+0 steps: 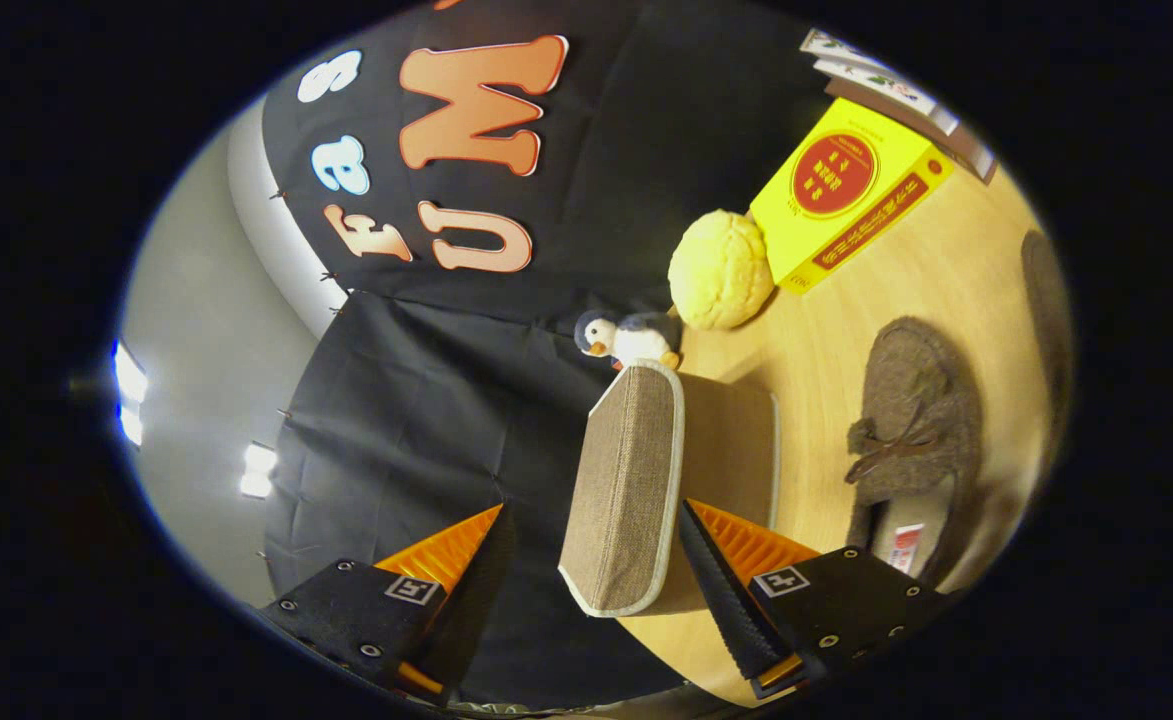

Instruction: Open the storage box then place both shoes into the box .Put the left shoe in first, then the right shoe, with the right side of both shoes facing outward in a uniform manner.

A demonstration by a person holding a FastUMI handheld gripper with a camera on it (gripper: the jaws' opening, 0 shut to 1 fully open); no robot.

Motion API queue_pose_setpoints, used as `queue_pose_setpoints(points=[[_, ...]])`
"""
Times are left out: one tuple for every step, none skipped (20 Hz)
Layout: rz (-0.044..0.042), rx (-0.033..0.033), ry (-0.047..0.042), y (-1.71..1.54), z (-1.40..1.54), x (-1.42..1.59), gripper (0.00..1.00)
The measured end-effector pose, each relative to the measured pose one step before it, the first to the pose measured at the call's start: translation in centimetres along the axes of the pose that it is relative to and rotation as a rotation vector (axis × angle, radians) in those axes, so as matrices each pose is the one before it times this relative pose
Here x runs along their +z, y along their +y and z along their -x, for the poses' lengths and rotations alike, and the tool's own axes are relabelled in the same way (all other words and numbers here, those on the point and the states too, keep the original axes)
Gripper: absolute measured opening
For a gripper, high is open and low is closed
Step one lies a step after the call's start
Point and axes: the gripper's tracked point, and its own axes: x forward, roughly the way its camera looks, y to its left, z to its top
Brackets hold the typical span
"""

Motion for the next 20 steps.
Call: queue_pose_setpoints(points=[[-0.00655,0.00706,0.01715,-0.446,-0.841,-0.581,0.98],[0.00624,-0.00795,0.01823,-0.810,-0.812,-0.432,0.98],[0.00930,-0.01106,0.02207,-0.866,-0.593,-0.618,0.97],[-0.00162,-0.00254,0.02101,-0.573,-0.704,-0.464,0.97],[-0.01371,0.01016,0.01900,-0.035,-0.580,-0.367,0.98],[-0.01588,0.01280,0.01214,-0.028,-0.615,-0.174,0.98],[-0.00804,0.01304,0.00872,0.051,-0.536,-0.100,0.98],[0.00031,0.00499,0.00604,-0.066,-0.499,0.030,0.97],[0.00618,-0.00350,0.00529,-0.214,-0.511,-0.087,0.97],[0.00707,0.00459,0.00416,0.014,-0.394,-0.013,0.97],[0.00152,0.01100,0.00493,0.262,-0.179,-0.046,0.97],[-0.00346,0.00877,0.00263,0.012,-0.287,0.098,0.97],[-0.00251,0.00353,0.00167,-0.176,-0.179,0.036,0.97],[-0.00209,-0.00263,0.00108,-0.193,-0.301,0.101,0.97],[-0.00459,0.00032,0.00009,-0.228,-0.261,0.072,0.97],[-0.00952,0.01035,0.00092,-0.056,-0.072,0.047,0.97],[-0.01029,0.01392,0.00374,0.325,-0.093,-0.064,0.97],[-0.00902,0.01547,0.00386,0.306,-0.113,-0.048,0.97],[-0.00827,0.01917,0.00273,0.458,-0.028,-0.097,0.97],[-0.00295,0.01002,-0.00186,0.327,-0.010,0.039,0.97]])
